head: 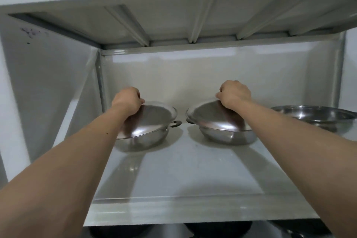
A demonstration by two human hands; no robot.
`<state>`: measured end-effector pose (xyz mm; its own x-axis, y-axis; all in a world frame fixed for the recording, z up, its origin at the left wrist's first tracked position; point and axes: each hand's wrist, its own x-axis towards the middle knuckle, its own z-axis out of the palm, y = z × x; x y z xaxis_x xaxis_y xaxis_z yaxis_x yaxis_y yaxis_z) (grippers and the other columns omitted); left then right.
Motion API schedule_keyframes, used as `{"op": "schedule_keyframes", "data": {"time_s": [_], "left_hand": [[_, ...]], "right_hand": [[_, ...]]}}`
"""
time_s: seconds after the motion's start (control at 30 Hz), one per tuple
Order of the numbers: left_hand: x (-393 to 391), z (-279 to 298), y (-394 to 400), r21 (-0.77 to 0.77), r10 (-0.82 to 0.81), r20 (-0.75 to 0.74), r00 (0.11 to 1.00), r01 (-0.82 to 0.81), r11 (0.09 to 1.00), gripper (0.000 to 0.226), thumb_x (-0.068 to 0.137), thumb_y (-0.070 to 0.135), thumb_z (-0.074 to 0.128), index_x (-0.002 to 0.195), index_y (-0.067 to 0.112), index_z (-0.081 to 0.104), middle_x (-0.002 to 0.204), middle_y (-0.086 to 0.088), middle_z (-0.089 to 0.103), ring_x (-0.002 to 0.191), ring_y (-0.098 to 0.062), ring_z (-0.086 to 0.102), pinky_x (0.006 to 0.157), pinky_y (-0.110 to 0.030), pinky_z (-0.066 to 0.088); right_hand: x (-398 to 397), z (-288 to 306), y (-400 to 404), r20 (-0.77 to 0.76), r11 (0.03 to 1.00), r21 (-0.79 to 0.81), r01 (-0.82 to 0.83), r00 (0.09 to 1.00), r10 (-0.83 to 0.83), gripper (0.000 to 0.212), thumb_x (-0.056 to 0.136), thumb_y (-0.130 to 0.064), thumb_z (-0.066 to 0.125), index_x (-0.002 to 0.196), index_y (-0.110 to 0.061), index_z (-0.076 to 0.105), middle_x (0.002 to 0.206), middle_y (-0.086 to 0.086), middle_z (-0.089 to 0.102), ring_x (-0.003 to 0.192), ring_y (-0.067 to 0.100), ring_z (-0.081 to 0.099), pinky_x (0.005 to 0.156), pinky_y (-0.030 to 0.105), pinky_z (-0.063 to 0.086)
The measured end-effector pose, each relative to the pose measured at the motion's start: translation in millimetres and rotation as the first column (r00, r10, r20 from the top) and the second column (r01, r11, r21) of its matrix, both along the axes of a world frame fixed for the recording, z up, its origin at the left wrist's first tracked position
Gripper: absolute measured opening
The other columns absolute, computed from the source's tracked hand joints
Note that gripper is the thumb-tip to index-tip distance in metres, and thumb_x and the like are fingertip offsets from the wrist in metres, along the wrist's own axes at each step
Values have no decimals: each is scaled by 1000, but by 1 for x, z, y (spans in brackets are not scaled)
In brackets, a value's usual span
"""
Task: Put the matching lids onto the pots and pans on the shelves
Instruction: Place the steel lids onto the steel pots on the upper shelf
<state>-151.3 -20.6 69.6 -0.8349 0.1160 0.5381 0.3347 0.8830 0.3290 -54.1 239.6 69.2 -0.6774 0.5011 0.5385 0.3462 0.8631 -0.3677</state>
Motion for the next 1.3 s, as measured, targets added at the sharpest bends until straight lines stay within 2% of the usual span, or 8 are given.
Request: {"op": "schedule_keyframes", "data": {"time_s": [0.23,0.43,0.8,1.1,1.3], "left_hand": [[-64,-23,11,-18,39,81,996,-38,999,32,91,23,60,115,3,64,125,-19,62,116,-37,58,95,-37,47],[-96,-32,17,-31,67,69,995,-65,997,34,91,24,60,117,4,64,129,-18,59,118,-37,56,96,-38,46],[-102,-35,17,-113,92,25,995,-89,990,32,89,20,59,115,3,66,128,-20,60,119,-38,54,98,-39,47],[-112,-39,16,-62,40,21,999,-39,997,33,92,22,56,118,4,64,131,-18,59,122,-36,52,98,-36,43],[-110,-44,19,-43,53,-29,998,-54,998,31,94,21,53,113,1,67,127,-20,62,119,-38,53,95,-35,43]], "right_hand": [[-66,-20,34,50,1000,-30,2,999,-1,36,89,-26,56,118,-7,65,128,18,60,117,34,58,92,33,48],[-87,-34,58,87,998,-59,34,996,-29,37,89,-26,56,120,-5,62,130,19,58,119,35,56,95,34,47],[-103,-42,69,72,996,-60,59,996,-55,40,91,-24,53,125,-4,58,133,21,53,123,38,51,98,37,44],[-100,-39,73,141,995,-34,94,986,-89,40,91,-18,54,128,-1,53,137,22,48,127,39,48,103,39,42],[-96,-47,70,147,995,38,96,984,-101,40,95,-18,46,130,0,50,137,23,46,127,39,45,104,38,39]]}}
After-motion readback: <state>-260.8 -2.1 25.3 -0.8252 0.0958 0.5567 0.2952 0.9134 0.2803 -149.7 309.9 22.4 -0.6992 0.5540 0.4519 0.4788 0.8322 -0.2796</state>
